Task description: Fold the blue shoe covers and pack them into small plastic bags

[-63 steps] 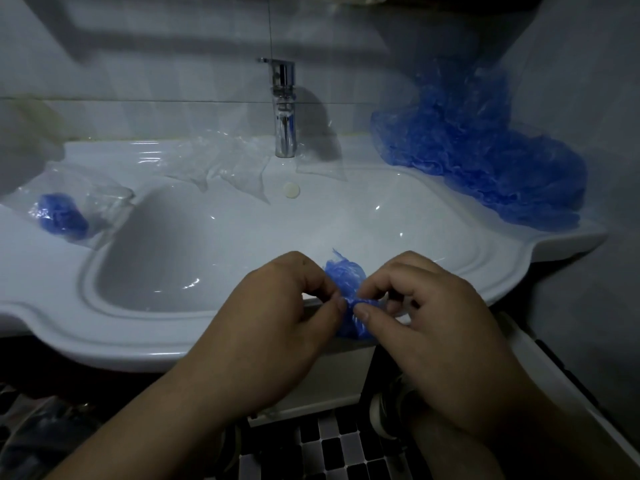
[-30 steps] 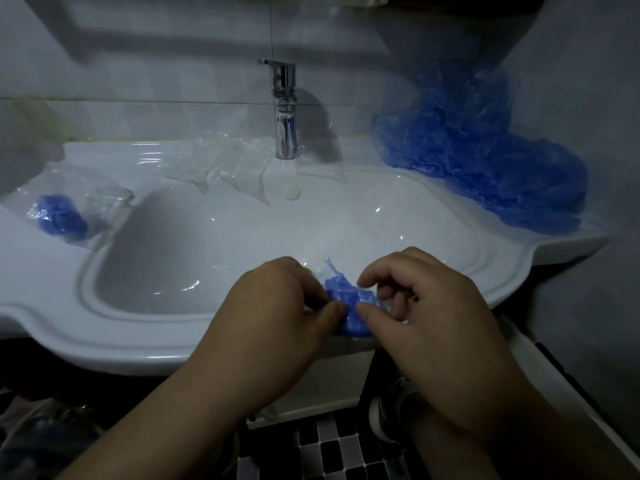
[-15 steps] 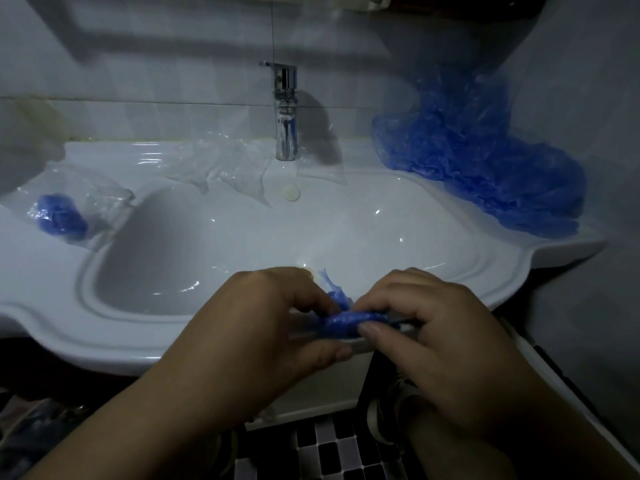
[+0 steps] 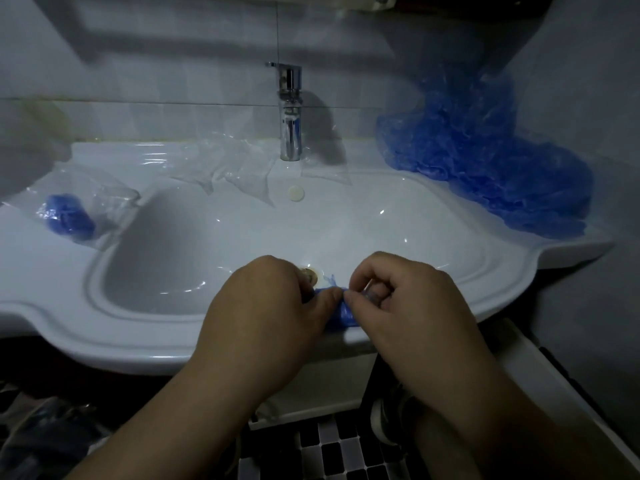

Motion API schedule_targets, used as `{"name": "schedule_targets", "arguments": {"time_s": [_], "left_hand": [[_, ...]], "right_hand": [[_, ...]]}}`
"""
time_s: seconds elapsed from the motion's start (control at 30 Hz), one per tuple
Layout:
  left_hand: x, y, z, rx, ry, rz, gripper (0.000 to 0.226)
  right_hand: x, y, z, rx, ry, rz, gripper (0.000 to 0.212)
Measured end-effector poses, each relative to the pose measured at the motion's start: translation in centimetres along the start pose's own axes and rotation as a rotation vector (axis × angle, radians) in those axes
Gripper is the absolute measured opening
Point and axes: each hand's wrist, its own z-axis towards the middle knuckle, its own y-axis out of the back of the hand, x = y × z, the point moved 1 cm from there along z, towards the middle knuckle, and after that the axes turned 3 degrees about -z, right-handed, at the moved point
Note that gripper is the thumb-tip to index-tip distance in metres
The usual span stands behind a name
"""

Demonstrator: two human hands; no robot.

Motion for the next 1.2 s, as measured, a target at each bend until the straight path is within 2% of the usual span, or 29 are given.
{"name": "schedule_targets", "arguments": {"time_s": [0.1,0.23,0.33,0.4,0.47,0.57,0.67,0.73,0.87,1.03,1.13,1.2], "left_hand": [[0.3,0.1,0.1,-0.038,0.007,-0.019,0.027],[0.2,0.2,0.5,-0.006,-0.001,-0.014,0.014],[0.5,0.2,0.7,0.027,-0.035,-0.009,0.025],[0.8,0.4,0.6,0.071,-0.090,-0.039,0.039],[0.8,1.2,0.2,0.109,-0.118,-0.134,0.042],[0.4,2.0,-0.4,0.113,-0.119,-0.243,0.032],[-0.3,1.9,-0.9,0.135,-0.143,-0.384,0.024],[-0.7,1.8,-1.0,0.137,-0.156,-0.494,0.017],[-0.9,2.0,-1.0,0.097,-0.149,-0.590,0.011],[-0.5,2.0,-0.9,0.024,-0.058,-0.670,0.041],[-0.5,2.3,-0.9,0.009,-0.075,-0.727,0.040],[-0.5,2.6,-0.7,-0.006,-0.110,-0.757,0.037]], "right_hand": [[0.2,-0.1,0.0,-0.038,0.074,-0.037,0.002],[-0.2,0.0,-0.5,0.121,0.201,-0.034,0.023],[-0.3,0.4,-0.2,0.146,0.179,-0.011,0.021],[-0.1,0.6,0.1,0.124,0.169,-0.002,0.011],[-0.1,0.4,0.2,0.091,0.123,0.034,0.008],[0.1,0.2,-0.3,-0.055,0.016,0.160,0.010],[0.8,0.2,-0.9,-0.190,-0.009,0.255,0.014],[1.3,0.5,-1.3,-0.223,-0.010,0.339,0.014],[1.5,1.1,-1.3,-0.108,-0.066,0.487,0.010],[1.4,1.6,-0.9,0.043,-0.108,0.548,0.010],[1.6,1.4,-0.6,0.113,-0.126,0.568,0.011],[1.8,1.3,-0.3,0.174,-0.174,0.707,0.011]]}}
